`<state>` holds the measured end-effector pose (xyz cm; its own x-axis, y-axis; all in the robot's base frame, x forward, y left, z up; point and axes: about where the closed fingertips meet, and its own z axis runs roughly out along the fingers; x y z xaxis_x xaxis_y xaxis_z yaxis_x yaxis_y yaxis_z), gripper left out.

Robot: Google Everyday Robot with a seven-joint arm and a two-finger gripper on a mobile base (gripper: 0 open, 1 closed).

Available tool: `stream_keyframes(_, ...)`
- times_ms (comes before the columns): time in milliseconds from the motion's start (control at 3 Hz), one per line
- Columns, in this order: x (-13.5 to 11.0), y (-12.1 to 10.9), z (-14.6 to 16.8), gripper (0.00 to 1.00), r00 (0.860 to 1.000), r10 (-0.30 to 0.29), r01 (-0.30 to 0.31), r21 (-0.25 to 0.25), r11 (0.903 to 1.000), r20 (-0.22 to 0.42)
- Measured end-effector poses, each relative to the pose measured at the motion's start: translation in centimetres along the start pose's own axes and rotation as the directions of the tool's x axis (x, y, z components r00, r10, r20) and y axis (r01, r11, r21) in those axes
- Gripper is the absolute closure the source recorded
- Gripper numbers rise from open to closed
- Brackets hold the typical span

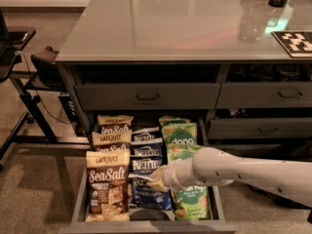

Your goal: Pick blue chip bag from middle drawer and place on counter

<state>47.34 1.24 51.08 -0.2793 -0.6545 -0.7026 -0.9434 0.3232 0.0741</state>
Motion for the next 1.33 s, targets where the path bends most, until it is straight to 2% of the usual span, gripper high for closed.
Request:
stream_keyframes(333,-2.5,0.8,-5.4,1.00,0.999,-0.006,0.010,0.085,0.9963,-0.036)
stream_keyframes(1000,-8.1,5.0,-13.7,1.00,0.991,-0.012,0.040,0.211,0.9767,-0.131)
stream_keyframes(1333,-12.6,6.8,-18.3,1.00,0.985,-0.055,0.102,0.303,0.9474,-0.162)
